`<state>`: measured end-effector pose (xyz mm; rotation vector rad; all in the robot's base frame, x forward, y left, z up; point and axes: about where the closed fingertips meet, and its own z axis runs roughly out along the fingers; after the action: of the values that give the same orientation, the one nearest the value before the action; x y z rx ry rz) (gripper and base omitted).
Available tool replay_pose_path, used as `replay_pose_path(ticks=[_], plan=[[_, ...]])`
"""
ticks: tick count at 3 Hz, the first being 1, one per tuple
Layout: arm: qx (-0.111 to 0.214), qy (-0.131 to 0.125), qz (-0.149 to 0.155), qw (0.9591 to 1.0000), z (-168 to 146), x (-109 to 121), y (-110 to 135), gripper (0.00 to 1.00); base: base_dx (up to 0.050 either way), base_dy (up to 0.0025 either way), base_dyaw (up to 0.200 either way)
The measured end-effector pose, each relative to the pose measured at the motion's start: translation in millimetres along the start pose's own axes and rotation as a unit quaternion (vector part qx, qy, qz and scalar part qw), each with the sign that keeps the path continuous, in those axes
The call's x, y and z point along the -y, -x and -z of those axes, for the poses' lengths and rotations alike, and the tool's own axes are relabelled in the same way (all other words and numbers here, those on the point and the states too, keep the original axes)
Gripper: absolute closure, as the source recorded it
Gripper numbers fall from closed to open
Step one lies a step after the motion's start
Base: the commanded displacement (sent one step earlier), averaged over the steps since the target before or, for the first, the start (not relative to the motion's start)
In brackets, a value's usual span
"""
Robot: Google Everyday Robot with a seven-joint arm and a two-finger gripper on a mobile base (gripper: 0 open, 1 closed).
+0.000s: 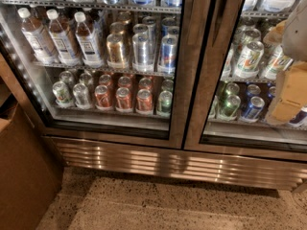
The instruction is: Open left fridge door
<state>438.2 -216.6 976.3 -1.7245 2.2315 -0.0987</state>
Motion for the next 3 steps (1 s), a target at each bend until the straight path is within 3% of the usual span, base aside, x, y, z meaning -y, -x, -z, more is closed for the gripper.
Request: replay_pose_path(ticks=[2,3], plan=[[-0.001,0.000,0.011,0.9999,0,1,9,0.00,0.000,0.00000,0.000],[-0.005,0.000,0.042,0.9991,-1,-5,35,0.00,0.000,0.00000,0.000]])
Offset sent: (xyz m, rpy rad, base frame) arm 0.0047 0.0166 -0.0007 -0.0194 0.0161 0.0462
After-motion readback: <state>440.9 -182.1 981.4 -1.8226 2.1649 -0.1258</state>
